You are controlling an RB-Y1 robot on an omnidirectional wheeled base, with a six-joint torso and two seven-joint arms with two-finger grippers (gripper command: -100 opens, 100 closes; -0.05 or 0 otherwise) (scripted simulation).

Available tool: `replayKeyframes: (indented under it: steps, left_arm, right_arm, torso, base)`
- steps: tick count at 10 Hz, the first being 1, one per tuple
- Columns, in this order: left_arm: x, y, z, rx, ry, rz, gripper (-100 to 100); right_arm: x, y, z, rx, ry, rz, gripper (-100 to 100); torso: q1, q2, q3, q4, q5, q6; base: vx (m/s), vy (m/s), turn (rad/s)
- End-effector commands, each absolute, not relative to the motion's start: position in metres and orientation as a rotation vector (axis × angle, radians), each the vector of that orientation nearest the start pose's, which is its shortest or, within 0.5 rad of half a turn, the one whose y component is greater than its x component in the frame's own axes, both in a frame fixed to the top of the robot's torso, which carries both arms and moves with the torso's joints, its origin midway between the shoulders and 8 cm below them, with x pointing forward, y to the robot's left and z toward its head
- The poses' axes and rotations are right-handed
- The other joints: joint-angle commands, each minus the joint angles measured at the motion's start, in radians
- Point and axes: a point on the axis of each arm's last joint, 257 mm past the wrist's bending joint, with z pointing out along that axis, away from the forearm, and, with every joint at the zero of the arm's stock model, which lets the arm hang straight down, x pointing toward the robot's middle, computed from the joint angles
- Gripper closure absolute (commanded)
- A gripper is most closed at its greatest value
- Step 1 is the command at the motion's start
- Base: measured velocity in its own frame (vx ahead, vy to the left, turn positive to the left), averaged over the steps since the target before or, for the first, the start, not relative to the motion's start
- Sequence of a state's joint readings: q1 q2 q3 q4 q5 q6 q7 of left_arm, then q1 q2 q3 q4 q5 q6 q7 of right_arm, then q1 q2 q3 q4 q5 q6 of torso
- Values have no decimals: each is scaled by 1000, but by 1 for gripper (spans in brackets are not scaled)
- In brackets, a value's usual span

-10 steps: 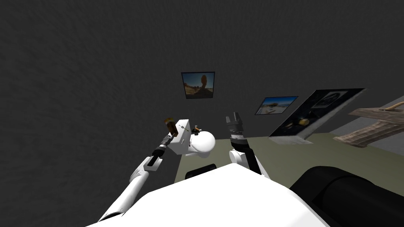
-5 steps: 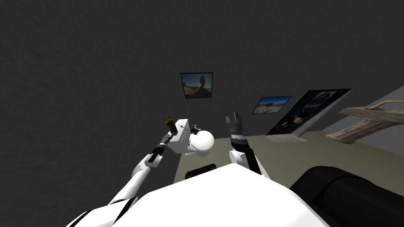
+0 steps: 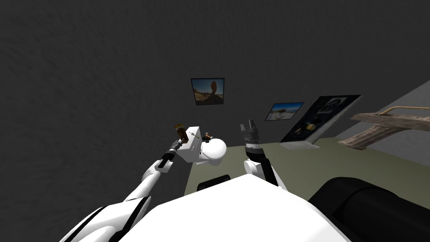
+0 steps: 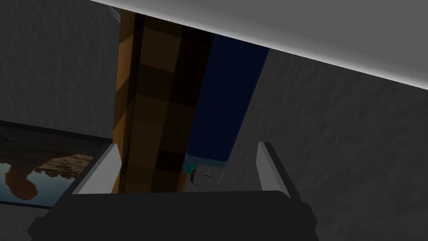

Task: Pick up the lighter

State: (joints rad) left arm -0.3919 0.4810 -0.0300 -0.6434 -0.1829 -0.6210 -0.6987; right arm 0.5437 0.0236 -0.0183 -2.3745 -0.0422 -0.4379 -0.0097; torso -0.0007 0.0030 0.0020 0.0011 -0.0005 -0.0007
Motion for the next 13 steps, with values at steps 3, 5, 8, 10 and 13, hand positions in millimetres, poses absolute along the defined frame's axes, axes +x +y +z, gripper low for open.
replayKeyframes:
  steps: [3,5,8,10,13]
  left_arm:
    - [593,391,-273,-108,1563,-263,100]
    - [593,391,-272,-108,1563,-263,100]
    - [593,391,-272,-108,1562,-264,0]
    - [575,383,-293,-108,1594,-276,100]
    - [561,370,-296,-89,1592,-300,100]
  right_arm:
    - [330,-295,41,705,567,1302,0]
    - [330,-295,41,705,567,1302,0]
    - [330,-295,41,705,567,1302,0]
    - [329,-295,41,705,567,1302,0]
    - [329,-295,41,705,567,1302,0]
  torso:
    - [1,-3,-2,-1,0,0]
    - [0,-3,-2,-1,0,0]
    - [1,-4,-3,-1,0,0]
    - [3,-7,-5,-4,2,-2]
    - [7,-12,-12,-12,7,-2]
  base:
    - [0,0,0]
    - [0,0,0]
    - [0,0,0]
    - [87,25,55]
    - [70,13,41]
